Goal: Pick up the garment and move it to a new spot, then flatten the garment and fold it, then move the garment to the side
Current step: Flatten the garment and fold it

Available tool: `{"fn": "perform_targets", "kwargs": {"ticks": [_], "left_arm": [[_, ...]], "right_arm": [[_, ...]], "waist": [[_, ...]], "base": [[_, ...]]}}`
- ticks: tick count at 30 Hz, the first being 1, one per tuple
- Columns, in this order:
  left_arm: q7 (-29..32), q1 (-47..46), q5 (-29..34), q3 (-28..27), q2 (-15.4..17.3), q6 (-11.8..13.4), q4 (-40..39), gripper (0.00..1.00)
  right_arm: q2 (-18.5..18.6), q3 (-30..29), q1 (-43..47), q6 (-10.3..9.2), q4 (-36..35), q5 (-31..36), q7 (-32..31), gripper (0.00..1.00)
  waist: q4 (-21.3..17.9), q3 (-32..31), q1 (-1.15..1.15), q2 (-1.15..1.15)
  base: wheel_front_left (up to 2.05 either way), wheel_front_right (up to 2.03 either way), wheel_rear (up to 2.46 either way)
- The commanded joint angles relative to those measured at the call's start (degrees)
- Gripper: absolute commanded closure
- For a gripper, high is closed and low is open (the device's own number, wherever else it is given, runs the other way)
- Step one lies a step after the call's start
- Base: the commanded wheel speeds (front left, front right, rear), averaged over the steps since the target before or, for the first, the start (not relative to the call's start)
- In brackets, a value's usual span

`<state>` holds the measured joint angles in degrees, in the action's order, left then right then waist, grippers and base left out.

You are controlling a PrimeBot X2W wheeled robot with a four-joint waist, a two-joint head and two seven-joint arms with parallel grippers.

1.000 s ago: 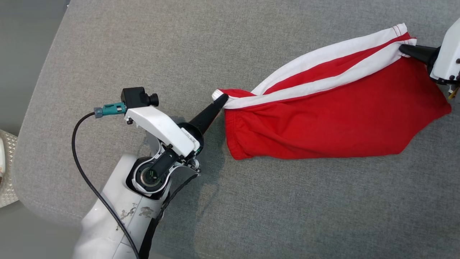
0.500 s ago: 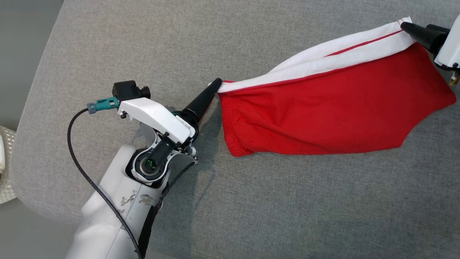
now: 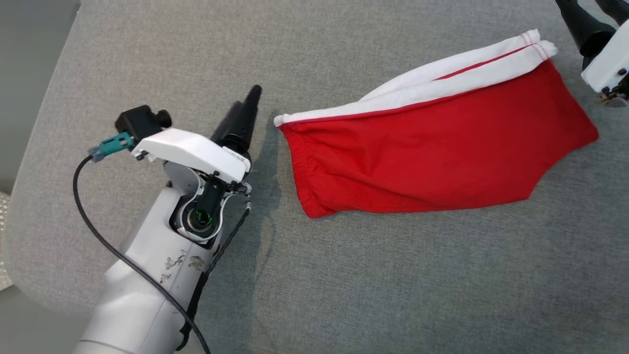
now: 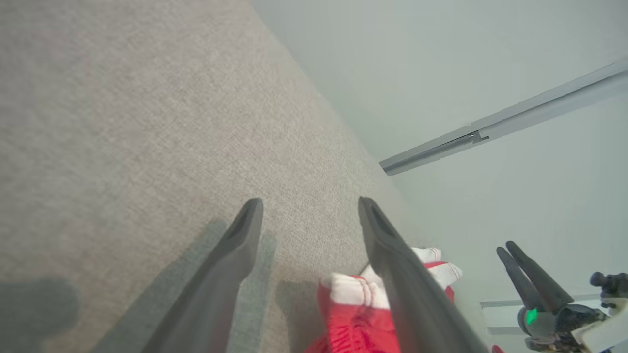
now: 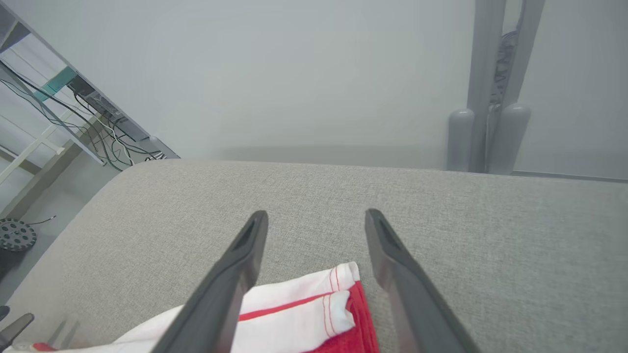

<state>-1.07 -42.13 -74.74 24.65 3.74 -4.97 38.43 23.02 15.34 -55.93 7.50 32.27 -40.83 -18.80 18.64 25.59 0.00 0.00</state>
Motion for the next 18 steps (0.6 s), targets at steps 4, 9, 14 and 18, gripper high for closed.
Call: {"fn": "perform_targets", "kwargs": {"ticks": [4,9,14,18], "left_arm": [[-6.31,0.82,4.14,1.02,1.77,-1.13,1.02,0.0],[-13.1,3.37,10.87,1.48,4.67,-1.35,0.86,0.0],[-14.11,8.18,20.99,-3.46,6.48,0.64,-4.31,0.0],[-14.09,15.13,30.67,-9.35,5.47,1.86,-10.71,0.0]], "right_arm": [[1.61,2.42,3.62,-0.03,-2.04,0.79,7.26,0.0],[2.32,3.75,8.17,-0.03,-2.23,3.59,17.07,0.0],[2.09,3.52,13.52,-0.03,-2.0,7.22,24.21,0.0],[1.12,2.24,18.49,-0.03,-1.97,9.45,27.89,0.0]], "waist": [[-2.13,-3.02,0.0,0.0],[-4.69,-7.17,0.0,0.0],[-7.01,-10.86,0.0,0.0],[-8.56,-13.56,0.0,0.0]], "base": [[0.0,0.0,0.0],[0.0,0.0,0.0],[0.0,0.0,0.0],[0.0,0.0,0.0]]}}
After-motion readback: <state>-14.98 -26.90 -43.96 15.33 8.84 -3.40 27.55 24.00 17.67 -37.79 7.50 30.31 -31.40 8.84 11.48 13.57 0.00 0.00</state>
